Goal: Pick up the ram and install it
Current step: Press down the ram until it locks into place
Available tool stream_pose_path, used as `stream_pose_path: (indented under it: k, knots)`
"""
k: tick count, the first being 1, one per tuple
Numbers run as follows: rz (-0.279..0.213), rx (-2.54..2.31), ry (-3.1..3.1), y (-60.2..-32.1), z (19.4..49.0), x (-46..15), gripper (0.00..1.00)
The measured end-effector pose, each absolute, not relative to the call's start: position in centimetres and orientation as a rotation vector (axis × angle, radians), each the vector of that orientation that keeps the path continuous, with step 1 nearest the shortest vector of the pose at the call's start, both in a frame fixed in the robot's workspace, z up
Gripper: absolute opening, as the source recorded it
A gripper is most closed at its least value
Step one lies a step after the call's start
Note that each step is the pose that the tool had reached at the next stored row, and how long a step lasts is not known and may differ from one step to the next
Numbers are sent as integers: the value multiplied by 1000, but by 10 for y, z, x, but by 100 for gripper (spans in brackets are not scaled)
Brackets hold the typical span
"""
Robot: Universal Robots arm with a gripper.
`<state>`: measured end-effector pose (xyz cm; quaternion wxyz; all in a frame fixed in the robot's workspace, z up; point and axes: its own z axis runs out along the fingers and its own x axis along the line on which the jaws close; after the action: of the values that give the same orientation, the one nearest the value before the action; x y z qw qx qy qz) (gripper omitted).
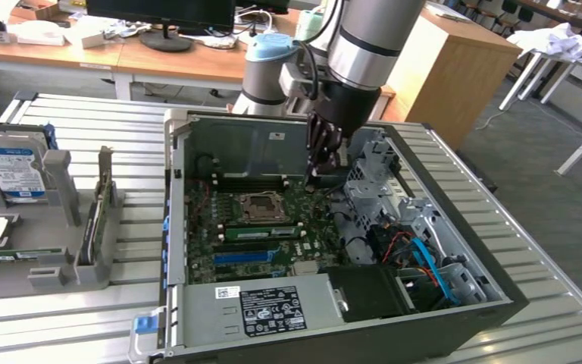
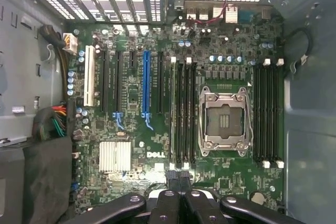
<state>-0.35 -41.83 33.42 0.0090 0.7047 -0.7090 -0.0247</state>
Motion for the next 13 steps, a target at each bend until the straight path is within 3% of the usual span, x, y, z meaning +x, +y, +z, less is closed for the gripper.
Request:
stream_pose_path:
  k: [13]
  knots:
    - [-77, 2202, -2215, -418, 313, -4, 11]
